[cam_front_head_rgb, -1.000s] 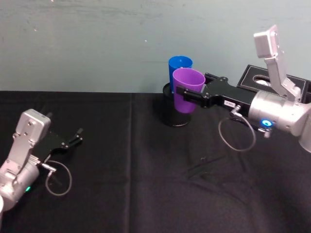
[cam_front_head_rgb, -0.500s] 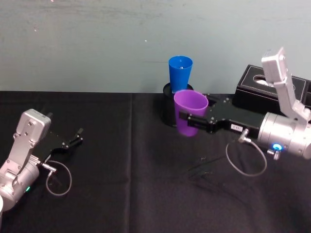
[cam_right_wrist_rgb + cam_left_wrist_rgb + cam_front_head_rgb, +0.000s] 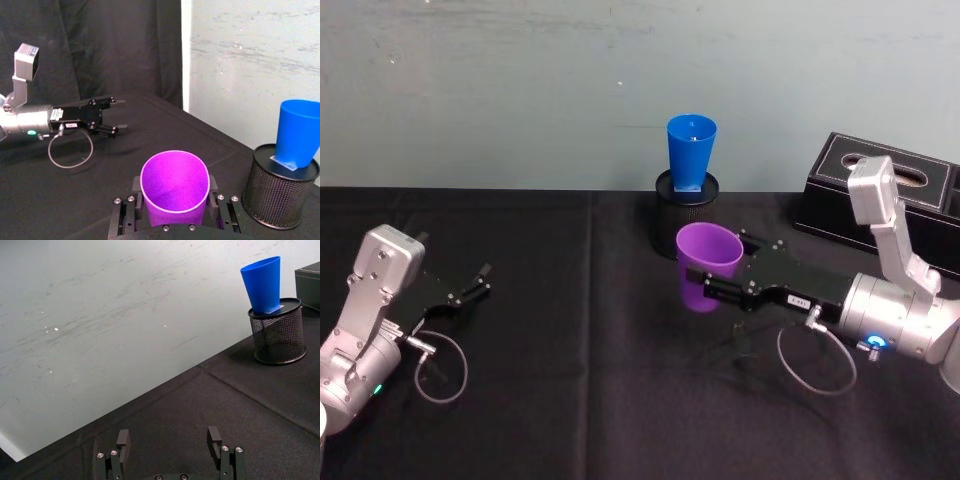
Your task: Pick up one cup with a gripper and tap it against the other cup.
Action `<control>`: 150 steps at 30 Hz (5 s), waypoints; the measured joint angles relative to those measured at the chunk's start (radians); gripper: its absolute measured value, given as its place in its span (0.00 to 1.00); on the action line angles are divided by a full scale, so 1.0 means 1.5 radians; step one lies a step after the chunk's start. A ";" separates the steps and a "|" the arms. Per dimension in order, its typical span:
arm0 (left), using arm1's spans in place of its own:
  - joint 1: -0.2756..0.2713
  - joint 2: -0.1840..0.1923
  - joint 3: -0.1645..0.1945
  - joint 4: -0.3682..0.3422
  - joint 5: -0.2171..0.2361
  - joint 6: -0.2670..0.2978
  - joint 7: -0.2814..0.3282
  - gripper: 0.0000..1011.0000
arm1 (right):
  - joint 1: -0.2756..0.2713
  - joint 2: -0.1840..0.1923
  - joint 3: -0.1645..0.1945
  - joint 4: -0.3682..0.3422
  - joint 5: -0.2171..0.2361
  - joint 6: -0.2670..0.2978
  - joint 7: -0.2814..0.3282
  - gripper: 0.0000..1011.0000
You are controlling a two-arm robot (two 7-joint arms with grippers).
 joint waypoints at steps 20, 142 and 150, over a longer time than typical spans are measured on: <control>0.000 0.000 0.000 0.000 0.000 0.000 0.000 1.00 | 0.015 -0.029 -0.026 0.094 -0.050 -0.037 0.020 0.72; 0.000 0.000 0.000 0.000 0.000 0.000 0.000 1.00 | -0.069 -0.110 0.085 -0.030 -0.174 0.109 -0.409 0.99; 0.000 0.000 0.000 0.000 0.000 0.000 0.000 1.00 | -0.066 -0.112 0.085 -0.022 -0.173 0.103 -0.398 0.99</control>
